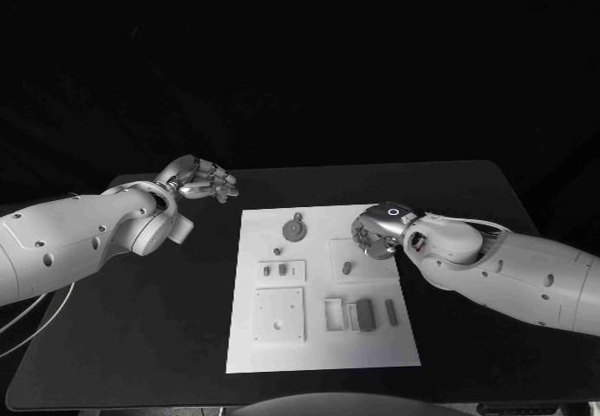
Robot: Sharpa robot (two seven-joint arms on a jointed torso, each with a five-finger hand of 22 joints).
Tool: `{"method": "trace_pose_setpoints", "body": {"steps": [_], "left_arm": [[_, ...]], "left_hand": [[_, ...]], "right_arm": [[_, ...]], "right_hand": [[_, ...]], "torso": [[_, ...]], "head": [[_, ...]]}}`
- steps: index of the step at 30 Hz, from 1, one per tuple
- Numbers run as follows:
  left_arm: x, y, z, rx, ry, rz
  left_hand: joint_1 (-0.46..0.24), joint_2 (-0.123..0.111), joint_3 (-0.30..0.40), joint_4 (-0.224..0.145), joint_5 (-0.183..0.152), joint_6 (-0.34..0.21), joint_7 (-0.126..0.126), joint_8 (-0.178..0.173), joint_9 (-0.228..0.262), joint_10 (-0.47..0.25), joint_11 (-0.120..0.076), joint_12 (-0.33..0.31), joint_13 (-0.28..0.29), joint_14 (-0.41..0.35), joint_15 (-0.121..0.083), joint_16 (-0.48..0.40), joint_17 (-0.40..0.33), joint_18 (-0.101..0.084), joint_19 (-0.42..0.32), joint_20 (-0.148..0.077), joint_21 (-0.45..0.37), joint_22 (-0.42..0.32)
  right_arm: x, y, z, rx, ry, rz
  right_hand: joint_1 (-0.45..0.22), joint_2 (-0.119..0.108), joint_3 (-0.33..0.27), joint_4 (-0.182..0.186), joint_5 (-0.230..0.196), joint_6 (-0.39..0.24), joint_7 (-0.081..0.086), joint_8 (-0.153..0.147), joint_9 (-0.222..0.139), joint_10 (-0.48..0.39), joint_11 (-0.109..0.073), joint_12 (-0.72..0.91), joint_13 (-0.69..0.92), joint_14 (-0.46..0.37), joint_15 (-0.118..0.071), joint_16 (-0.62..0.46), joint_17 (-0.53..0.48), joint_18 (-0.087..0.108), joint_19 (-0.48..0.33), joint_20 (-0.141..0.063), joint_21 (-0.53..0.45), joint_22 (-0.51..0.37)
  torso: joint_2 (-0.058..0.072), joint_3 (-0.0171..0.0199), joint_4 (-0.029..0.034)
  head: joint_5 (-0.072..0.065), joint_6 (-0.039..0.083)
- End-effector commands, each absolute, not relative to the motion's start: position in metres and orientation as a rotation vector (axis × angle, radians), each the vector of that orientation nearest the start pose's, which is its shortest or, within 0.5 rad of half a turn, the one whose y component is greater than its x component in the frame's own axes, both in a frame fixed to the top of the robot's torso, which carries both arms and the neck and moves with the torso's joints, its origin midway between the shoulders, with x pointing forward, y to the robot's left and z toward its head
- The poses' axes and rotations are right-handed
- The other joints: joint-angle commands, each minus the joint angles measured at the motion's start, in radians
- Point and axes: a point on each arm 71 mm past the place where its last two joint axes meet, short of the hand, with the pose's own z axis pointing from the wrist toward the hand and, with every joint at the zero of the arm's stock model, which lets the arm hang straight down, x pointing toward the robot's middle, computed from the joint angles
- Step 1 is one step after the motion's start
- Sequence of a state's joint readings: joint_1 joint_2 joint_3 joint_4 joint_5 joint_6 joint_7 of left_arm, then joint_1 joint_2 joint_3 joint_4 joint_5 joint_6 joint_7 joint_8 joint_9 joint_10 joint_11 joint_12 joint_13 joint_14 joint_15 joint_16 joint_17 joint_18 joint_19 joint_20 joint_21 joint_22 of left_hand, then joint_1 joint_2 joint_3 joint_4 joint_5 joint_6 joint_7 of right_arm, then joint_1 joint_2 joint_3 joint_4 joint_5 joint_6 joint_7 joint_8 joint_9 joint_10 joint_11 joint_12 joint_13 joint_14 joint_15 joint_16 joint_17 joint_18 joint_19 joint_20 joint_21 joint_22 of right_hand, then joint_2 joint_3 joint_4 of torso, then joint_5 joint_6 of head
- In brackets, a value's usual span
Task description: Assemble the parts on the task board
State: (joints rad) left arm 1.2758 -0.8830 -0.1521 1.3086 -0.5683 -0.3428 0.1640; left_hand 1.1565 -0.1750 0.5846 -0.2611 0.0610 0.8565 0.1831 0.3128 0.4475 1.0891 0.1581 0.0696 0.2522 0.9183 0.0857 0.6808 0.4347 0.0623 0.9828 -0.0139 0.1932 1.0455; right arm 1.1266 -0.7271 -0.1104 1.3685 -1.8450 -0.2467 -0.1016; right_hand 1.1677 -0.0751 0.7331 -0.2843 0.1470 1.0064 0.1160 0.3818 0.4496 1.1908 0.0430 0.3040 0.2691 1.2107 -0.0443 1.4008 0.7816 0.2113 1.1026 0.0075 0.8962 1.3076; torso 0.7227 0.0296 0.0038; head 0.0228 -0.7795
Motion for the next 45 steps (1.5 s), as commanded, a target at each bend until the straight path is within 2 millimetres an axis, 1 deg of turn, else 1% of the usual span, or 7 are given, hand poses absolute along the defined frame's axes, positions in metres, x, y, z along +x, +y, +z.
{"method": "trace_pose_setpoints", "body": {"steps": [1,5,13,20,29,39,45], "left_arm": [[0.520,0.298,-0.194,-0.668,1.623,-0.927],[0.520,0.300,-0.195,-0.670,1.620,-0.922],[0.520,0.300,-0.195,-0.670,1.621,-0.923],[0.520,0.299,-0.195,-0.669,1.619,-0.924],[0.520,0.297,-0.195,-0.667,1.617,-0.927],[0.521,0.291,-0.195,-0.662,1.618,-0.935],[0.523,0.287,-0.195,-0.660,1.621,-0.943]], "left_hand": [[0.002,0.008,-0.003,0.006,-0.002,-0.006,-0.001,-0.003,-0.001,-0.007,-0.001,-0.002,-0.001,0.002,0.003,-0.005,0.002,0.012,0.003,0.003,-0.006,0.001],[0.002,0.007,-0.003,0.006,-0.002,-0.006,-0.001,-0.003,-0.002,-0.008,-0.001,-0.002,-0.002,0.001,0.003,-0.006,0.002,0.012,0.003,0.003,-0.007,0.001],[0.002,0.007,-0.003,0.006,-0.002,-0.007,-0.001,-0.003,-0.002,-0.008,-0.001,-0.002,-0.003,0.001,0.003,-0.007,0.004,0.012,0.003,0.003,-0.007,0.001],[0.003,0.006,-0.003,0.007,-0.002,-0.007,0.000,-0.003,-0.002,-0.009,-0.001,-0.002,-0.003,0.001,0.003,-0.008,0.004,0.012,0.002,0.003,-0.008,0.001],[0.003,0.006,-0.003,0.007,-0.002,-0.008,0.000,-0.003,-0.002,-0.009,-0.001,-0.002,-0.004,0.001,0.003,-0.009,0.006,0.011,0.002,0.003,-0.008,0.001],[0.003,0.006,-0.003,0.007,-0.002,-0.008,0.000,-0.003,-0.002,-0.010,0.000,-0.002,-0.004,0.001,0.003,-0.010,0.007,0.011,0.002,0.003,-0.009,0.001],[0.003,0.006,-0.003,0.007,-0.002,-0.009,0.000,-0.003,-0.002,-0.010,0.000,-0.002,-0.005,0.001,0.003,-0.010,0.007,0.011,0.002,0.003,-0.009,0.001]], "right_arm": [[0.482,-0.178,-0.252,-0.583,1.684,0.422],[0.483,-0.178,-0.247,-0.578,1.674,0.423],[0.480,-0.175,-0.237,-0.567,1.667,0.445],[0.467,-0.159,-0.224,-0.567,1.651,0.519],[0.446,-0.124,-0.215,-0.612,1.626,0.630],[0.427,-0.078,-0.214,-0.676,1.611,0.741],[0.421,-0.066,-0.224,-0.701,1.633,0.763]], "right_hand": [[0.003,-0.001,0.006,0.000,0.007,0.010,0.000,0.006,0.003,0.038,0.010,0.002,0.000,-0.001,-0.010,-0.007,0.001,0.050,0.002,-0.008,0.006,0.017],[0.002,-0.001,0.006,0.000,0.007,0.010,0.000,0.006,0.003,0.038,0.010,0.002,0.000,-0.001,-0.011,-0.007,0.001,0.050,0.002,-0.008,0.006,0.017],[0.002,-0.002,0.007,0.000,0.007,0.011,-0.001,0.006,0.003,0.039,0.010,0.002,0.000,-0.001,-0.011,-0.007,0.001,0.050,0.002,-0.009,0.006,0.017],[0.002,-0.002,0.007,0.001,0.007,0.011,-0.001,0.006,0.004,0.040,0.009,0.001,0.001,-0.001,-0.011,-0.008,0.001,0.050,0.002,-0.009,0.006,0.017],[0.001,-0.001,0.008,0.001,0.007,0.011,-0.001,0.006,0.004,0.040,0.009,0.001,0.001,-0.001,-0.012,-0.008,0.001,0.050,0.002,-0.009,0.006,0.017],[0.000,0.002,0.009,0.002,0.007,0.010,0.000,0.005,0.004,0.040,0.009,-0.001,0.001,-0.001,-0.012,-0.009,0.001,0.050,0.002,-0.009,0.005,0.016],[-0.001,0.004,0.010,0.001,0.007,0.009,0.000,0.004,0.004,0.039,0.009,-0.002,0.000,-0.002,-0.012,-0.010,0.002,0.050,0.002,-0.009,0.005,0.016]], "torso": [[0.000,0.0001,0.0003],[0.000,-0.0007,0.0006],[0.000,0.0001,0.0000],[0.000,-0.0001,-0.0010],[-0.001,0.0002,0.0006],[-0.002,-0.0005,0.0000],[-0.002,-0.0015,0.0007]], "head": [[0.001,0.001],[0.000,0.002],[0.001,0.003],[0.006,0.006],[0.026,0.006],[0.062,-0.001],[0.068,0.000]]}}
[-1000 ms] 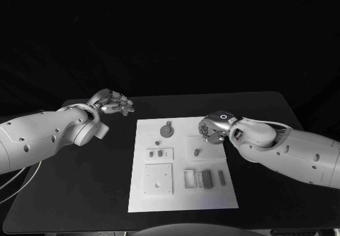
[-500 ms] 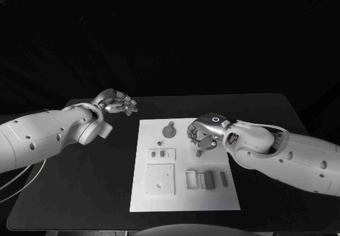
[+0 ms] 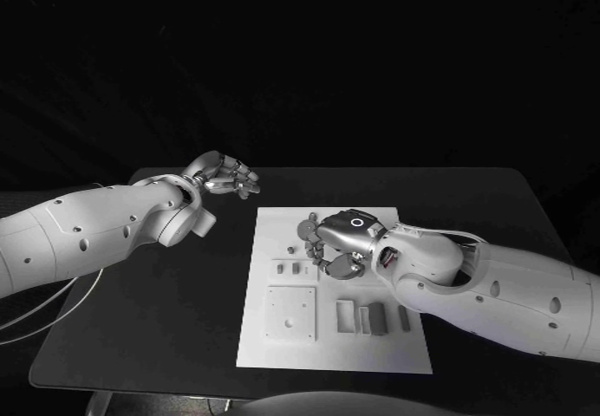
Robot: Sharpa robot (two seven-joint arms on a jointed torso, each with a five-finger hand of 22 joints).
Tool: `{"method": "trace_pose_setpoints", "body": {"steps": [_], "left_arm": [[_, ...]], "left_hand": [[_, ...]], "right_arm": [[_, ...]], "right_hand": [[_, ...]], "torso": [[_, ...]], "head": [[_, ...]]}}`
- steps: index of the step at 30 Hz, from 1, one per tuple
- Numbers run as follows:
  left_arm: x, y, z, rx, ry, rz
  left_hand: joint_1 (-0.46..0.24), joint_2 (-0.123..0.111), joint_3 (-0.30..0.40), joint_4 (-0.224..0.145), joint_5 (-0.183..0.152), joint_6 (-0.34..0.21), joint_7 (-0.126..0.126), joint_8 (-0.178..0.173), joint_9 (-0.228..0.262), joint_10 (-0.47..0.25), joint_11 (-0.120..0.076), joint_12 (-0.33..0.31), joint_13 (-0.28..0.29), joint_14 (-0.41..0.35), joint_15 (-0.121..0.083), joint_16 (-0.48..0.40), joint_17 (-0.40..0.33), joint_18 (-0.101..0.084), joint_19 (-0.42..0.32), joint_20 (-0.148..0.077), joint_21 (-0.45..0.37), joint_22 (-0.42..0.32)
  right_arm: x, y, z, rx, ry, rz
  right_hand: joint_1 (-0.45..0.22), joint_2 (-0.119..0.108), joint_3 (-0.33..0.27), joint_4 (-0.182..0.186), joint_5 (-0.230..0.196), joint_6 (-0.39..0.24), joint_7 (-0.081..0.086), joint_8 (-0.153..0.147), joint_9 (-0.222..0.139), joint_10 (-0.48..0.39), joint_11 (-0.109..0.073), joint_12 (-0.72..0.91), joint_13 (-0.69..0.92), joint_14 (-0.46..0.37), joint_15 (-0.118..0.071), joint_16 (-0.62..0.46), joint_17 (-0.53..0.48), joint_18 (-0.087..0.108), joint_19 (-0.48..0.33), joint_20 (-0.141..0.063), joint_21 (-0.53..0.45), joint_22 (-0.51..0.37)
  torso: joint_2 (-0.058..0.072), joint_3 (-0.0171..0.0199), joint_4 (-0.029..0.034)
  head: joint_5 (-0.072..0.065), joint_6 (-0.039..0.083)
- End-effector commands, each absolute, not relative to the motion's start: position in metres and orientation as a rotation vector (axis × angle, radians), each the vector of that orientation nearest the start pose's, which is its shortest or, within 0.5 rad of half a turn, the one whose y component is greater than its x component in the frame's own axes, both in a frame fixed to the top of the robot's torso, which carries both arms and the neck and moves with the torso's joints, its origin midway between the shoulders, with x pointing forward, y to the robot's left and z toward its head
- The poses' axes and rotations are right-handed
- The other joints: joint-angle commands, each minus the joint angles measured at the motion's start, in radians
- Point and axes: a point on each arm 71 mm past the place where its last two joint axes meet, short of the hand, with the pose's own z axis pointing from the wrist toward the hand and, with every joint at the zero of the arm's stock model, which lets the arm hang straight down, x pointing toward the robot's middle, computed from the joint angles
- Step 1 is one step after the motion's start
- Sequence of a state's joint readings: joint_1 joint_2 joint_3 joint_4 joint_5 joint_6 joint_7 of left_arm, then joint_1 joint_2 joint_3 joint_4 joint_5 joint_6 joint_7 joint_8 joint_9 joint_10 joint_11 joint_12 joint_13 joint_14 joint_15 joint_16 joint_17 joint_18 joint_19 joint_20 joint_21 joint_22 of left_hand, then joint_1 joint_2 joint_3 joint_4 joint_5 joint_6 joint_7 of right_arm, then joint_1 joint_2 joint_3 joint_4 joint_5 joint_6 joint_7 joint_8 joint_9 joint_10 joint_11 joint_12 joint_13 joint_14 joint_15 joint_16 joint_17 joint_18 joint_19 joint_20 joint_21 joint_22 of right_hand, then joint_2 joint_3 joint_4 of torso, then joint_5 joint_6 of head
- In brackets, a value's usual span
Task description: Assemble the parts on the task board
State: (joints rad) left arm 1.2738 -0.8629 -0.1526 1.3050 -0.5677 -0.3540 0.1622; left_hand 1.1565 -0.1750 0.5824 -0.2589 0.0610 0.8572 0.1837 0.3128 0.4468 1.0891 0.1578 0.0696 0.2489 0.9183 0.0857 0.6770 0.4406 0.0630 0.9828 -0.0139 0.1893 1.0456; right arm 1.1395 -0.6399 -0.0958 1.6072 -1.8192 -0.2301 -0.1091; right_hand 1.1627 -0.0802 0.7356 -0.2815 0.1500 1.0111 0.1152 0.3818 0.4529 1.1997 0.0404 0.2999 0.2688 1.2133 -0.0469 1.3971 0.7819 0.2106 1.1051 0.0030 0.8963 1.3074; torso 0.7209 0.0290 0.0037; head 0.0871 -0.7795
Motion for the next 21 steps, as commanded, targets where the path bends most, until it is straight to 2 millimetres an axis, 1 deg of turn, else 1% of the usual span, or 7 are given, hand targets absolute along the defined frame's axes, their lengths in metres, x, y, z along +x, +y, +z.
{"method": "trace_pose_setpoints", "body": {"steps": [1,4,8,10,13,17,21], "left_arm": [[0.523,0.286,-0.195,-0.660,1.621,-0.943],[0.523,0.286,-0.195,-0.660,1.621,-0.943],[0.524,0.285,-0.196,-0.660,1.622,-0.943],[0.524,0.285,-0.196,-0.660,1.623,-0.944],[0.523,0.284,-0.196,-0.660,1.624,-0.945],[0.524,0.284,-0.196,-0.659,1.624,-0.946],[0.523,0.283,-0.196,-0.656,1.625,-0.947]], "left_hand": [[0.003,0.006,-0.001,0.005,-0.002,-0.009,-0.001,-0.003,-0.001,-0.010,0.000,-0.002,-0.001,0.001,0.003,-0.007,0.002,0.011,0.002,0.003,-0.005,0.001],[0.003,0.006,-0.001,0.005,-0.002,-0.009,-0.001,-0.003,-0.001,-0.010,0.000,-0.001,-0.002,0.001,0.003,-0.007,0.002,0.011,0.002,0.003,-0.005,0.001],[0.005,0.006,0.000,0.005,-0.002,-0.010,-0.001,-0.003,-0.001,-0.010,0.000,-0.001,-0.002,0.001,0.003,-0.008,0.003,0.011,0.002,0.003,-0.005,0.001],[0.005,0.006,0.000,0.005,-0.002,-0.010,-0.001,-0.003,-0.001,-0.010,0.000,-0.001,-0.002,0.001,0.003,-0.008,0.003,0.011,0.002,0.003,-0.006,0.001],[0.005,0.006,0.000,0.005,-0.002,-0.010,-0.001,-0.003,-0.001,-0.010,0.000,-0.001,-0.002,0.001,0.003,-0.008,0.003,0.011,0.002,0.003,-0.006,0.001],[0.005,0.006,0.000,0.005,-0.002,-0.010,0.000,-0.003,-0.001,-0.010,0.000,-0.001,-0.003,0.001,0.003,-0.008,0.004,0.011,0.002,0.003,-0.006,0.001],[0.005,0.006,0.000,0.005,-0.002,-0.010,0.000,-0.003,-0.001,-0.010,0.000,-0.001,-0.003,0.001,0.003,-0.009,0.004,0.011,0.002,0.003,-0.006,0.001]], "right_arm": [[0.419,-0.063,-0.226,-0.704,1.638,0.769],[0.414,-0.059,-0.232,-0.718,1.651,0.780],[0.408,-0.055,-0.243,-0.735,1.676,0.793],[0.405,-0.053,-0.247,-0.738,1.687,0.800],[0.400,-0.051,-0.255,-0.741,1.703,0.812],[0.395,-0.045,-0.264,-0.758,1.702,0.818],[0.391,-0.041,-0.270,-0.773,1.697,0.817]], "right_hand": [[0.003,0.009,0.007,-0.002,0.004,0.004,0.001,0.004,0.001,0.031,0.012,0.002,0.001,-0.005,-0.009,-0.007,0.001,0.051,-0.001,-0.004,0.004,0.016],[0.003,0.010,0.007,-0.002,0.004,0.004,0.001,0.004,0.001,0.030,0.012,0.001,0.001,-0.005,-0.009,-0.007,0.001,0.051,-0.001,-0.004,0.004,0.016],[0.002,0.011,0.007,-0.002,0.003,0.003,0.001,0.003,0.001,0.030,0.012,0.000,0.001,-0.005,-0.009,-0.008,0.001,0.051,-0.001,-0.004,0.004,0.016],[0.002,0.012,0.007,-0.003,0.003,0.003,0.001,0.003,0.002,0.030,0.012,0.000,0.001,-0.006,-0.009,-0.008,0.001,0.051,-0.001,-0.004,0.004,0.016],[0.001,0.012,0.007,-0.003,0.003,0.002,0.002,0.003,0.002,0.030,0.012,-0.001,0.001,-0.006,-0.009,-0.008,0.002,0.051,-0.001,-0.004,0.004,0.016],[0.001,0.013,0.008,-0.003,0.003,0.002,0.002,0.003,0.002,0.030,0.012,-0.001,0.001,-0.006,-0.009,-0.008,0.002,0.051,-0.001,-0.004,0.004,0.016],[0.001,0.013,0.008,-0.004,0.003,0.002,0.002,0.002,0.002,0.030,0.013,-0.002,0.001,-0.006,-0.009,-0.009,0.002,0.051,-0.001,-0.004,0.004,0.016]], "torso": [[0.000,-0.0011,0.0007],[0.000,-0.0006,-0.0002],[0.001,0.0004,0.0009],[0.002,0.0003,-0.0005],[0.002,0.0004,-0.0008],[0.002,0.0014,-0.0002],[0.003,0.0012,0.0005]], "head": [[0.004,0.001],[0.006,0.006],[0.010,0.005],[0.013,0.003],[0.015,0.002],[0.018,-0.003],[0.021,-0.008]]}}
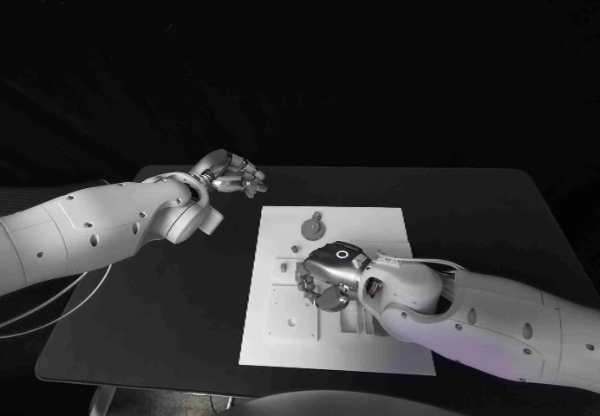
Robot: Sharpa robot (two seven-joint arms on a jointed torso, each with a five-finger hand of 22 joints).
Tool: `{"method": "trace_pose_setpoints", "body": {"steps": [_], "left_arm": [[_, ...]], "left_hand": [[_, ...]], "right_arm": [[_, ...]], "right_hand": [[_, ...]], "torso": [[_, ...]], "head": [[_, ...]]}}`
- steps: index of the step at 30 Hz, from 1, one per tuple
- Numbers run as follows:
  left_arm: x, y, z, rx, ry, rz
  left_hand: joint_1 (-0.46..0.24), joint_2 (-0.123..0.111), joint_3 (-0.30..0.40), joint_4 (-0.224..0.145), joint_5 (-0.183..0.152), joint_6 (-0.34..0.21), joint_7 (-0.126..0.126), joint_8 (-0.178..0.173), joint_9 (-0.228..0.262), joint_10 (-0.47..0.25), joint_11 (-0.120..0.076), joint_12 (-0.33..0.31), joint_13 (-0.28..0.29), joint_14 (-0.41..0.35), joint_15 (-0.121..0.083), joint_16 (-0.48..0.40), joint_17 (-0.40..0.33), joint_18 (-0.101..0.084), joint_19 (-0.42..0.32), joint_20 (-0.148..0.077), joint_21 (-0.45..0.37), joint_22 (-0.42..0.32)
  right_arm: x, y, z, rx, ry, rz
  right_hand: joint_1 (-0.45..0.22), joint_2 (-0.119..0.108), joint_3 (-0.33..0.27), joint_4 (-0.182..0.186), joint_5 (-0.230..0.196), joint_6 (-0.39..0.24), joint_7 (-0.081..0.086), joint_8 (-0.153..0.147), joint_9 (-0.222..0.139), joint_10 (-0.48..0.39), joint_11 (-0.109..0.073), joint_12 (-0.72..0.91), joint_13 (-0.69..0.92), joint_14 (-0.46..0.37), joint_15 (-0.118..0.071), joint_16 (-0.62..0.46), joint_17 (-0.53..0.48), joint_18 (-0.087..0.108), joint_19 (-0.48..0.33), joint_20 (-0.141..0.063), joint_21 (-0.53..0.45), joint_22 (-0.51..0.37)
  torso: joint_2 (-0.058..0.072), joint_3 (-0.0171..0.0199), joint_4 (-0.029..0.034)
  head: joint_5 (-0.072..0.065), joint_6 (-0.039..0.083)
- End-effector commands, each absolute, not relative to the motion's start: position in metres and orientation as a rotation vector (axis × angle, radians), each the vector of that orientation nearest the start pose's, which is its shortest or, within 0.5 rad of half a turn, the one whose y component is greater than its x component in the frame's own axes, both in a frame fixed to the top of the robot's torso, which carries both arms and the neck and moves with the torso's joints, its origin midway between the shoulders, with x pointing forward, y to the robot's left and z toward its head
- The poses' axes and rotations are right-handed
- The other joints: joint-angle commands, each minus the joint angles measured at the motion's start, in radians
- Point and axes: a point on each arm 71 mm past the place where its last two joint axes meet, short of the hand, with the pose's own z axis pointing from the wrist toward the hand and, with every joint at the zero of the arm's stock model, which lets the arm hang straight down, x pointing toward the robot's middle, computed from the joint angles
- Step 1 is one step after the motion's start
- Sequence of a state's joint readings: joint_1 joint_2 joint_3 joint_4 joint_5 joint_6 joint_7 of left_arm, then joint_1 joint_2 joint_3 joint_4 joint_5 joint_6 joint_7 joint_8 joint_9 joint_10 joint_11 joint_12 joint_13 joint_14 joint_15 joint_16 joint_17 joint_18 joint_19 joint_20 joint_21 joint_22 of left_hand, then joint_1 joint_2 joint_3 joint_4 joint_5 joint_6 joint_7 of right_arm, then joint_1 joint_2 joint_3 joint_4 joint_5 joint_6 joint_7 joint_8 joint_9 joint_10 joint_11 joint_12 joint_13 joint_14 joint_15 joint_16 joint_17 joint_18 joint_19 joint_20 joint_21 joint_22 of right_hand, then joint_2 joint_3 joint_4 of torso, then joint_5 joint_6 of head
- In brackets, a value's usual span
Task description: Assemble the parts on the task board
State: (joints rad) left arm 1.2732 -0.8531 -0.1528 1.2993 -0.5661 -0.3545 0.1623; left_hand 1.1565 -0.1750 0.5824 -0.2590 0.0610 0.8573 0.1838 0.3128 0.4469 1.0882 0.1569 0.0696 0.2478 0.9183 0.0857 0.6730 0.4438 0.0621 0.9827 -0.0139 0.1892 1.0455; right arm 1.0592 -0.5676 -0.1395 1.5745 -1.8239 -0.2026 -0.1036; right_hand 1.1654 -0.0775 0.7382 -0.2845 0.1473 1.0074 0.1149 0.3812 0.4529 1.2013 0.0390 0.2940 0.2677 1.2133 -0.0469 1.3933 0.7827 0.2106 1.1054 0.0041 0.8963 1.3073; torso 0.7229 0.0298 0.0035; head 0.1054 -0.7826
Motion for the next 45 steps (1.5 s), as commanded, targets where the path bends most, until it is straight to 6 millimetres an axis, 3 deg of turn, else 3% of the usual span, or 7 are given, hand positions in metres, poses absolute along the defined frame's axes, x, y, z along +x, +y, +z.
{"method": "trace_pose_setpoints", "body": {"steps": [1,10,22,45], "left_arm": [[0.523,0.283,-0.196,-0.651,1.625,-0.946],[0.523,0.282,-0.196,-0.644,1.627,-0.946],[0.523,0.283,-0.196,-0.644,1.627,-0.944],[0.523,0.283,-0.196,-0.643,1.625,-0.944]], "left_hand": [[0.005,0.006,0.000,0.005,-0.002,-0.010,0.000,-0.003,-0.001,-0.009,0.001,-0.001,-0.002,0.001,0.003,-0.005,0.001,0.012,0.002,0.003,-0.006,0.001],[0.005,0.006,0.000,0.005,-0.002,-0.010,0.000,-0.003,-0.001,-0.009,0.001,-0.001,-0.002,0.001,0.003,-0.006,0.002,0.011,0.002,0.003,-0.006,0.002],[0.005,0.006,0.000,0.006,-0.002,-0.011,0.000,-0.003,-0.001,-0.010,0.001,-0.001,-0.003,0.002,0.003,-0.007,0.004,0.011,0.003,0.004,-0.007,0.002],[0.006,0.006,-0.001,0.006,-0.002,-0.011,0.000,-0.002,-0.001,-0.010,0.002,-0.001,-0.005,0.002,0.003,-0.010,0.009,0.011,0.003,0.004,-0.008,0.003]], "right_arm": [[0.391,-0.040,-0.271,-0.777,1.695,0.814],[0.389,-0.038,-0.279,-0.784,1.704,0.802],[0.391,-0.044,-0.281,-0.785,1.707,0.778],[0.390,-0.045,-0.284,-0.785,1.732,0.781]], "right_hand": [[-0.002,0.011,0.005,-0.001,0.006,0.005,0.002,0.003,0.002,0.028,0.014,0.004,0.002,-0.006,-0.009,-0.005,0.001,0.051,-0.002,-0.005,0.004,0.016],[-0.002,0.011,0.005,-0.002,0.006,0.005,0.002,0.003,0.003,0.029,0.014,0.004,0.002,-0.006,-0.009,-0.005,0.001,0.051,-0.002,-0.006,0.004,0.016],[-0.002,0.011,0.005,-0.003,0.006,0.005,0.002,0.003,0.003,0.029,0.014,0.003,0.002,-0.006,-0.009,-0.005,0.002,0.051,-0.002,-0.006,0.004,0.017],[-0.003,0.011,0.005,-0.003,0.006,0.005,0.002,0.003,0.004,0.030,0.014,0.002,0.002,-0.006,-0.009,-0.005,0.002,0.051,-0.001,-0.006,0.004,0.017]], "torso": [[0.001,0.0003,0.0009],[0.001,-0.0012,0.0012],[0.000,-0.0025,0.0009],[0.000,-0.0003,0.0003]], "head": [[0.006,-0.007],[0.026,-0.016],[0.037,-0.023],[0.039,-0.023]]}}
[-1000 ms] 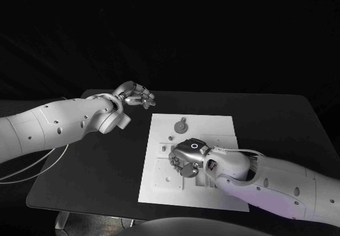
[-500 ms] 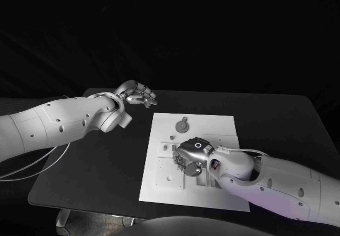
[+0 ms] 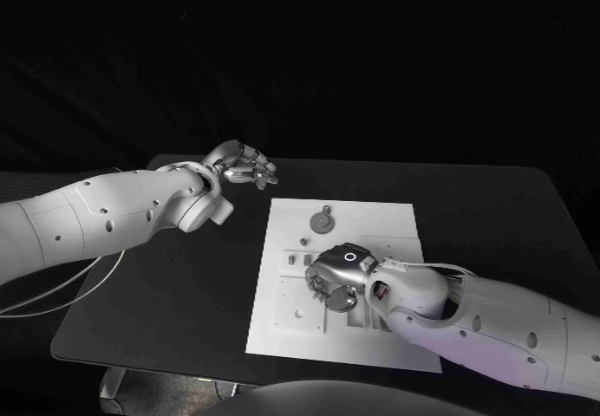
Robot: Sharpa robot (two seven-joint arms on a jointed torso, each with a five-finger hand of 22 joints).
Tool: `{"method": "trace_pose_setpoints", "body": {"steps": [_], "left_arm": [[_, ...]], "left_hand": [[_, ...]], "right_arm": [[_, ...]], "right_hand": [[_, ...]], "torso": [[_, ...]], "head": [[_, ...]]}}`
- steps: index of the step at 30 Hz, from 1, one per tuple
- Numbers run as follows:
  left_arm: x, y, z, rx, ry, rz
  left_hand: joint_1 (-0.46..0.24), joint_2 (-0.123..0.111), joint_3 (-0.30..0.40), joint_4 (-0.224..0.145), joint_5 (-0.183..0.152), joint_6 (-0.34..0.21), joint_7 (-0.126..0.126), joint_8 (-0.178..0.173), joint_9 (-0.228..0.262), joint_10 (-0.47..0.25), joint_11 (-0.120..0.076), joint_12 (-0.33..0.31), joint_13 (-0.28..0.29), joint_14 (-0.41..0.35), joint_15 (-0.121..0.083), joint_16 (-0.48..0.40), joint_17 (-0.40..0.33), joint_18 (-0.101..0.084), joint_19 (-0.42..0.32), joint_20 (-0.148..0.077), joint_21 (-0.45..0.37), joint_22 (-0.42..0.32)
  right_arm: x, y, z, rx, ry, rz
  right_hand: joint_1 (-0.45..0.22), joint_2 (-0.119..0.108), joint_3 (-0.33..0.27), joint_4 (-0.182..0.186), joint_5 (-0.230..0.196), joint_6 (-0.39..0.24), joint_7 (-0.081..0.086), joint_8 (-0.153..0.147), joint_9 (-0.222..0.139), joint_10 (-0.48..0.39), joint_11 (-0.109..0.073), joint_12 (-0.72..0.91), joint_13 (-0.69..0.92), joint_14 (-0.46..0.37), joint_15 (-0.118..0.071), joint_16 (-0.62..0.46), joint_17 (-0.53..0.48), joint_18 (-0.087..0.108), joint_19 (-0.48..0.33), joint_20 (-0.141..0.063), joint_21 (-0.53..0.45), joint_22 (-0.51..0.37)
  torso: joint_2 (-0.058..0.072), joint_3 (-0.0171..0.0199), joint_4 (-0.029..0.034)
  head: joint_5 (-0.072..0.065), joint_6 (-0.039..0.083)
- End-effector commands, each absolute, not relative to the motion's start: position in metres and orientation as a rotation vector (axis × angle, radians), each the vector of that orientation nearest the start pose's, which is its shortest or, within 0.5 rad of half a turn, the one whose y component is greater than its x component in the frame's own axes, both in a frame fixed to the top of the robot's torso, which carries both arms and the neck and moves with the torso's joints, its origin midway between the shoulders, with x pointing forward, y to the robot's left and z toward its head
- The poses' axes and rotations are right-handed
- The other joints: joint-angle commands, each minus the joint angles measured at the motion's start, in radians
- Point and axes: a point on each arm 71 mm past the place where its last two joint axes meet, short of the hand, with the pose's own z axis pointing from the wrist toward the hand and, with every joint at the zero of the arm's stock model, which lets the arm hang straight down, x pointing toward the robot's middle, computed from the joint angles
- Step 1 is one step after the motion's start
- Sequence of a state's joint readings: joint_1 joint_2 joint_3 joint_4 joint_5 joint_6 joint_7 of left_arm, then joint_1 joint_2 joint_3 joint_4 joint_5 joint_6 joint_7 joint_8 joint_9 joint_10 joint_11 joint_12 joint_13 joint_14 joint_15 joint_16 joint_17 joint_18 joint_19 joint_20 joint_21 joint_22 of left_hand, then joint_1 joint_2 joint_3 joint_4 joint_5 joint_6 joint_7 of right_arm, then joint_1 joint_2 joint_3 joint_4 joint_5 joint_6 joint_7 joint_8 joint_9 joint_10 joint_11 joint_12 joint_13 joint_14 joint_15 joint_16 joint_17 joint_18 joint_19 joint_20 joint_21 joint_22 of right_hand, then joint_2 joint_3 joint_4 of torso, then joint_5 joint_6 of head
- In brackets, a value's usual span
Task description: Assemble the parts on the task board
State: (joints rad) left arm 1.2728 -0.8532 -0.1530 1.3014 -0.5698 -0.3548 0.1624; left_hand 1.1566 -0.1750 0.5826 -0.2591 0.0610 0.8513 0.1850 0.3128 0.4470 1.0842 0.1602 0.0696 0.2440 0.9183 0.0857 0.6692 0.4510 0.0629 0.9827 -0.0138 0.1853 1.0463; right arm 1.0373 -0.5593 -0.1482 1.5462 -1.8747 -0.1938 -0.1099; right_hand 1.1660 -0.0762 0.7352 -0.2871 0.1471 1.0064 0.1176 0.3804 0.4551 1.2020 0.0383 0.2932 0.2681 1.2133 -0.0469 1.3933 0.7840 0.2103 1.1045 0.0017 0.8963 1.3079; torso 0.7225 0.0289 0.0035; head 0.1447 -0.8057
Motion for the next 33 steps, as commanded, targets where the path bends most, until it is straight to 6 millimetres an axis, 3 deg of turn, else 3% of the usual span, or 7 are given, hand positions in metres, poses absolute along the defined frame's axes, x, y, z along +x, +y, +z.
{"method": "trace_pose_setpoints", "body": {"steps": [1,8,33], "left_arm": [[0.5230,0.2829,-0.1958,-0.643,1.626,-0.944],[0.5231,0.2817,-0.1960,-0.643,1.629,-0.946],[0.5231,0.2826,-0.1960,-0.644,1.628,-0.944]], "left_hand": [[0.006,0.006,-0.001,0.007,-0.002,-0.005,-0.001,-0.002,-0.001,-0.006,-0.002,-0.001,-0.002,0.002,0.003,-0.006,0.001,0.011,0.003,0.004,-0.004,0.002],[0.006,0.006,-0.001,0.007,-0.002,-0.006,-0.001,-0.002,-0.001,-0.006,-0.002,0.000,-0.002,0.002,0.003,-0.007,0.003,0.010,0.003,0.004,-0.005,0.002],[0.006,0.006,-0.001,0.008,-0.002,-0.006,-0.001,-0.002,-0.001,-0.006,-0.002,0.000,-0.004,0.003,0.003,-0.009,0.006,0.010,0.003,0.004,-0.006,0.002]], "right_arm": [[0.3900,-0.0444,-0.2836,-0.786,1.732,0.781],[0.3897,-0.0432,-0.2849,-0.787,1.733,0.783],[0.3885,-0.0431,-0.2916,-0.791,1.748,0.781]], "right_hand": [[-0.004,0.010,0.008,0.000,0.006,0.006,-0.001,0.003,0.002,0.029,0.014,0.003,0.002,-0.006,-0.009,-0.005,0.001,0.051,0.000,-0.004,0.004,0.016],[-0.004,0.010,0.008,0.000,0.006,0.006,-0.001,0.003,0.002,0.029,0.014,0.003,0.002,-0.006,-0.009,-0.005,0.001,0.051,0.000,-0.004,0.004,0.016],[-0.005,0.011,0.008,0.000,0.006,0.005,0.000,0.003,0.002,0.029,0.015,0.001,0.002,-0.006,-0.009,-0.006,0.001,0.051,0.000,-0.004,0.003,0.016]], "torso": [[0.000,0.0006,0.0004],[0.001,0.0005,0.0001],[0.000,0.0004,0.0007]], "head": [[-0.001,0.000],[0.001,-0.007],[0.003,-0.010]]}}
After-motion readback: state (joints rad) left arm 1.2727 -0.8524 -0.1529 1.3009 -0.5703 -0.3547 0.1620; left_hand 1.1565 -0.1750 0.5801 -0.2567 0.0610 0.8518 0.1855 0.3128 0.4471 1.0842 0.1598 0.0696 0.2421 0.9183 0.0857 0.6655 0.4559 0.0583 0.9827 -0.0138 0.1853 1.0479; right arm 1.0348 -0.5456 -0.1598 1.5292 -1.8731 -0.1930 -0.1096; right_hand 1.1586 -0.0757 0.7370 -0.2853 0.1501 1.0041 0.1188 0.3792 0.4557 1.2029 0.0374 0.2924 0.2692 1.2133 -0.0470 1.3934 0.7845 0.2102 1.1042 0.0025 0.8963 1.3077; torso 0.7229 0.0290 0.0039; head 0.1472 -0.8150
